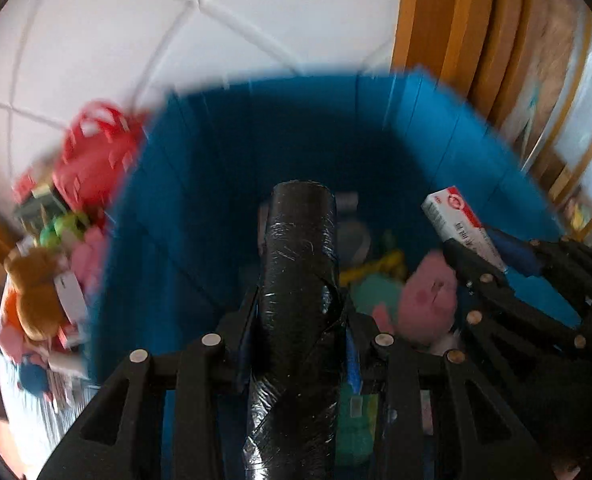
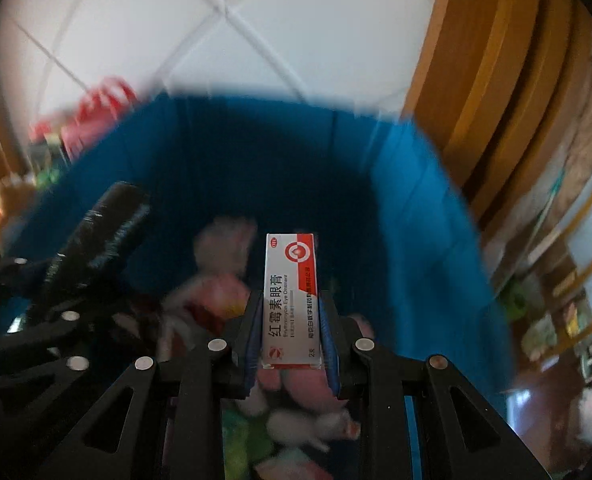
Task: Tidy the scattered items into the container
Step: 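Open both tools to drop the roll and ointment box into the crate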
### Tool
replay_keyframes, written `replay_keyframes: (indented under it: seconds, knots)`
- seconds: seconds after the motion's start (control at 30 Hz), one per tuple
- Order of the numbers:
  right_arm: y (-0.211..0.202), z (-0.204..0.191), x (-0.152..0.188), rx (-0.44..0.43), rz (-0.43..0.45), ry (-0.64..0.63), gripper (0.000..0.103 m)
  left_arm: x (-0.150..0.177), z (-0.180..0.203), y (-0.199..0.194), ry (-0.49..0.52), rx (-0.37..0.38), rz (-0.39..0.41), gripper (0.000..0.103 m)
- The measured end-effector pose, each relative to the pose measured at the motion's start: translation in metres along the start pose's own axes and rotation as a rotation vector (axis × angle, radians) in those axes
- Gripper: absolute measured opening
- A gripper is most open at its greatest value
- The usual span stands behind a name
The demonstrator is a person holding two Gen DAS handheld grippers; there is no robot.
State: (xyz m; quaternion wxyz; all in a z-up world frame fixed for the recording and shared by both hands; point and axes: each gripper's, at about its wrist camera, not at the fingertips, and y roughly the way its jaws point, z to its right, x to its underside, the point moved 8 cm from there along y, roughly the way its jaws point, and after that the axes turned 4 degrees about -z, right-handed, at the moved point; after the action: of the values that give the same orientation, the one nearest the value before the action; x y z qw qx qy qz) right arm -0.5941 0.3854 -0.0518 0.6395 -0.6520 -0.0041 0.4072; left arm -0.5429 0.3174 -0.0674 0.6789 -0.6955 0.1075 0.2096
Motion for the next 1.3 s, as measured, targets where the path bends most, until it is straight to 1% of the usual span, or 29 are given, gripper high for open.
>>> replay_keyframes:
  seconds: [0.03, 0.1, 0.17, 0.2, 0.27, 0.33, 0.43, 0.53, 0.57, 0.67, 0.7, 0.77, 0.8, 0.87, 0.9, 0.97, 1.1, 1.3]
  knots:
    - [0.018, 0.002, 0.009, 0.01, -0.048, -0.013, 0.026, 0.006, 0.002, 0.012, -0.003, -0.001, -0.031, 0.035]
    - [0.043, 0.009, 0.024, 0.012, -0.114, -0.027, 0.026, 0.016, 0.005, 0.038, -0.001, -0.016, -0.095, 0.035]
    - [0.066, 0.012, 0.038, -0.008, -0.194, -0.022, 0.026, 0.025, 0.01, 0.061, 0.023, -0.036, -0.155, 0.035]
    - [0.073, 0.017, 0.043, -0.013, -0.216, -0.018, 0.026, 0.029, 0.013, 0.071, 0.04, -0.047, -0.181, 0.035]
    - [0.093, 0.019, 0.055, -0.009, -0.28, -0.029, 0.026, 0.031, 0.02, 0.084, 0.076, -0.06, -0.215, 0.035]
    - [0.105, 0.024, 0.058, 0.021, -0.311, -0.037, 0.026, 0.026, 0.024, 0.091, 0.077, -0.048, -0.219, 0.035]
    - [0.12, 0.033, 0.057, 0.023, -0.33, -0.017, 0.026, 0.02, 0.031, 0.099, 0.104, -0.041, -0.209, 0.035]
    - [0.126, 0.031, 0.057, 0.022, -0.35, -0.02, 0.026, 0.024, 0.043, 0.107, 0.129, -0.022, -0.234, 0.035]
    - [0.126, 0.032, 0.057, 0.014, -0.347, -0.013, 0.026, 0.027, 0.048, 0.107, 0.139, -0.023, -0.238, 0.035]
    - [0.12, 0.031, 0.049, -0.009, -0.319, 0.003, 0.026, 0.029, 0.056, 0.106, 0.18, -0.06, -0.224, 0.036]
    - [0.118, 0.033, 0.047, -0.013, -0.312, 0.008, 0.026, 0.027, 0.056, 0.104, 0.183, -0.058, -0.218, 0.038]
    - [0.117, 0.035, 0.045, -0.013, -0.299, 0.024, 0.026, 0.022, 0.056, 0.097, 0.18, -0.058, -0.185, 0.046]
    - [0.117, 0.036, 0.044, -0.012, -0.295, 0.029, 0.026, 0.019, 0.056, 0.094, 0.179, -0.063, -0.164, 0.057]
    - [0.117, 0.035, 0.041, -0.018, -0.291, 0.032, 0.028, 0.015, 0.056, 0.091, 0.171, -0.072, -0.139, 0.069]
    - [0.117, 0.034, 0.041, -0.019, -0.292, 0.035, 0.031, 0.014, 0.055, 0.09, 0.168, -0.074, -0.134, 0.07]
    - [0.115, 0.035, 0.039, -0.019, -0.287, 0.042, 0.031, 0.013, 0.052, 0.091, 0.155, -0.074, -0.138, 0.07]
    - [0.116, 0.035, 0.039, -0.02, -0.289, 0.051, 0.038, 0.012, 0.049, 0.092, 0.133, -0.07, -0.15, 0.07]
    - [0.116, 0.035, 0.038, -0.036, -0.291, 0.061, 0.041, 0.012, 0.047, 0.09, 0.101, -0.074, -0.159, 0.07]
